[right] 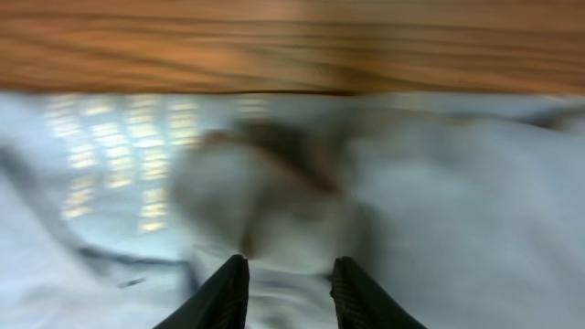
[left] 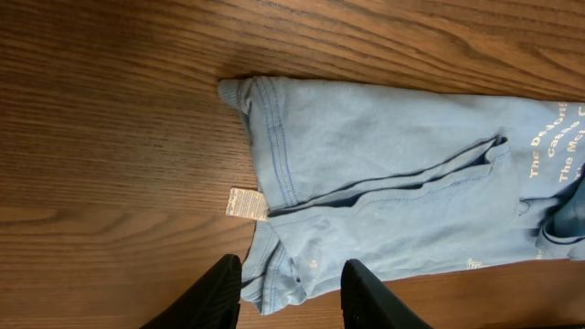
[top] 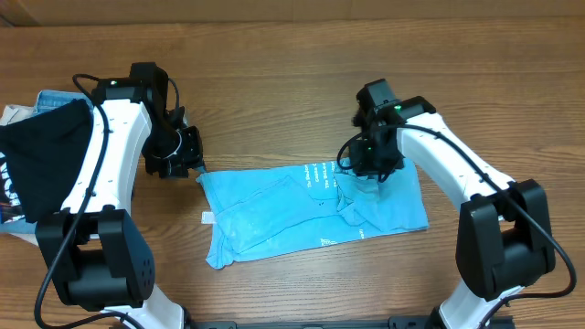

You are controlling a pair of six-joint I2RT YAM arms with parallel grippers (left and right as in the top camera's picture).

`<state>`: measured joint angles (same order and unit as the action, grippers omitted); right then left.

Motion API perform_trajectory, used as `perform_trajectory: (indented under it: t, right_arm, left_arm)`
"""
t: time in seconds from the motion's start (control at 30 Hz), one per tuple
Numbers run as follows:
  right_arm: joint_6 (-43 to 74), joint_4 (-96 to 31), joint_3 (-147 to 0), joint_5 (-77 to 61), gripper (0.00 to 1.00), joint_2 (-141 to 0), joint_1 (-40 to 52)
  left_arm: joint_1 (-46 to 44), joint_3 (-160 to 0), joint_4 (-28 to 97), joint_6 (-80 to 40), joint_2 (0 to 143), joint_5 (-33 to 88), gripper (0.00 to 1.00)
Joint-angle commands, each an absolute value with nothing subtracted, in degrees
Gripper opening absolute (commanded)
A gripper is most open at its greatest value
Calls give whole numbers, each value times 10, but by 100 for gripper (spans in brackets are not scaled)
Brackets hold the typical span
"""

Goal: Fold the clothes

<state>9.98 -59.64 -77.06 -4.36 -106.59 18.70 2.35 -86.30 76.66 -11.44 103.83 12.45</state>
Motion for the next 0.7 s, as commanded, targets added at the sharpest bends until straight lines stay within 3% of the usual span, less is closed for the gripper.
perform_trajectory:
  t: [0.0,0.3,0.57,0.67]
  right_arm:
    - [166,-604,-769,38,37,-1065,168]
    - [148,-657,-756,-21,38,-1065,166]
    - [146,-606,-674,-79,41,-1065,169]
    - [132,-587,-660,-104,27,-1065,169]
  left_arm:
    - [26,-873,766,-103,1031,129,39]
    - [26,-873,767,-103,1031,122,40]
    - [26,-873,767,-103,1031,122,40]
    - [26,-873,766,-103,1031,122,40]
